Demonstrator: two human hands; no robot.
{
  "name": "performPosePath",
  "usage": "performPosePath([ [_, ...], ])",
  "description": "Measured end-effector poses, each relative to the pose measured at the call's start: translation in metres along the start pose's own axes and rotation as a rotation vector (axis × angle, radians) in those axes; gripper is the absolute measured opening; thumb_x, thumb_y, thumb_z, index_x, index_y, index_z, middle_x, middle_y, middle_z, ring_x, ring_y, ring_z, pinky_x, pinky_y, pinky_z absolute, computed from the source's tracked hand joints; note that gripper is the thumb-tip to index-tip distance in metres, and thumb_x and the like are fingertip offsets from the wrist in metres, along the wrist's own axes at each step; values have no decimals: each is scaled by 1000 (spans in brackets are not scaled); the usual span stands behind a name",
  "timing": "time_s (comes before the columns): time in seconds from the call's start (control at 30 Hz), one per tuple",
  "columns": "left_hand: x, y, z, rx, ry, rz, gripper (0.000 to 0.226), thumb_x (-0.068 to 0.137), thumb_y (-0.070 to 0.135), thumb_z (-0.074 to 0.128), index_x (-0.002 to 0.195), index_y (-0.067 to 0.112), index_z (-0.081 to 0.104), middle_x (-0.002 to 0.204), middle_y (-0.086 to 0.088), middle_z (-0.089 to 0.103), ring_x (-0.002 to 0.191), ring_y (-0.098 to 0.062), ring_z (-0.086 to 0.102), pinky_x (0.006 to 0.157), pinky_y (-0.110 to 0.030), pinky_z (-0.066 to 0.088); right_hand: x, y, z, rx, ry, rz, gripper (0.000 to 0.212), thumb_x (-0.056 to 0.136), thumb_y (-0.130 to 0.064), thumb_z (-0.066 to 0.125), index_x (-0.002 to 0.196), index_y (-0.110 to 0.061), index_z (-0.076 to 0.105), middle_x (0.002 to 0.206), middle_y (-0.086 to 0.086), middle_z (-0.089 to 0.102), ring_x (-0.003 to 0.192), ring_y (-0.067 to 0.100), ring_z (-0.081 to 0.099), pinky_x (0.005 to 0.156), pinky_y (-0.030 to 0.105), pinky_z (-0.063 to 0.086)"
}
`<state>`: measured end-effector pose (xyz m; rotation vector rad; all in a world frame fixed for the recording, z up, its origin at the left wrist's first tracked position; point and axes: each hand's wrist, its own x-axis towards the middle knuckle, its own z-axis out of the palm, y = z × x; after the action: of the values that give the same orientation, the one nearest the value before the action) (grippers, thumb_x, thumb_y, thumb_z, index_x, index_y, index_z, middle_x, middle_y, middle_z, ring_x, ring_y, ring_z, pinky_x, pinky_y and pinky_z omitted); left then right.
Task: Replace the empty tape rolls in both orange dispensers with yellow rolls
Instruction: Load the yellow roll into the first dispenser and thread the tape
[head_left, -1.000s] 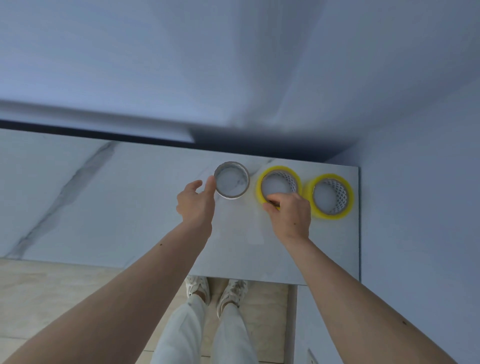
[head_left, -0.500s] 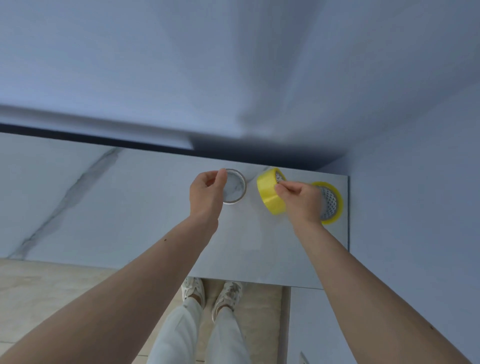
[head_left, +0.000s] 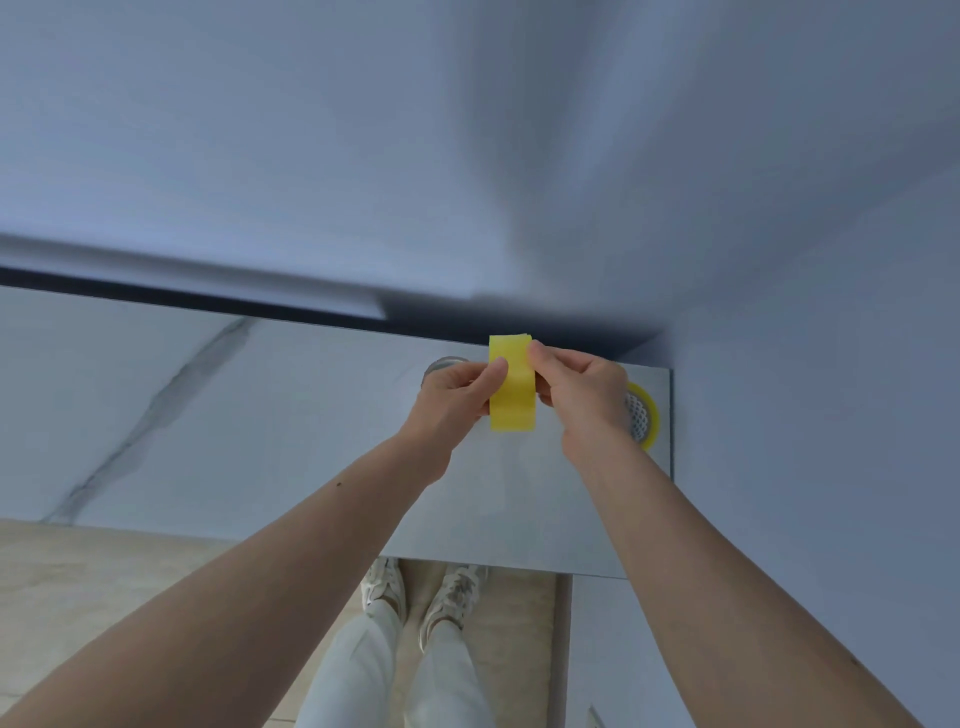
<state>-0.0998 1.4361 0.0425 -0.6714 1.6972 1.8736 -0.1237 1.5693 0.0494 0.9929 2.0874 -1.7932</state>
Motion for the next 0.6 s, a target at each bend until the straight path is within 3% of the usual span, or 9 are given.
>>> performPosePath([
  [0.13, -9, 6, -5, -26, 34, 30, 43, 80, 38, 77, 113, 11, 72, 107, -10, 77, 105, -30, 71, 104, -51, 49, -6, -12, 10, -34, 5, -24, 8, 80, -30, 80, 80, -23, 75, 87, 2, 77, 80, 17, 72, 75, 31, 60],
  [0.3, -18, 13, -15, -58, 88, 35, 29, 87, 21, 75, 113, 9, 71, 105, -9, 77, 104, -31, 71, 101, -53, 51, -16, -19, 22, -38, -59, -41, 6, 82, -28, 79, 80, -24, 75, 88, 1, 77, 85, 19, 73, 80, 33, 59],
  [0.5, -34, 15, -39, -101, 143, 16, 28, 89, 24, 72, 114, 10, 70, 108, -10, 76, 106, -30, 70, 102, -50, 51, -32, -25, 38, -55, -186, -39, 7, 83, -23, 78, 78, -22, 73, 80, -2, 76, 70, 9, 73, 62, 18, 50],
  [0.6, -44, 16, -56, -143, 184, -8, 22, 93, 22, 67, 112, 12, 71, 107, -8, 74, 104, -29, 68, 99, -43, 52, -36, -24, 56, -183, -205, -52, 20, 83, -34, 75, 93, -17, 72, 92, -1, 74, 86, 15, 71, 74, 29, 54],
])
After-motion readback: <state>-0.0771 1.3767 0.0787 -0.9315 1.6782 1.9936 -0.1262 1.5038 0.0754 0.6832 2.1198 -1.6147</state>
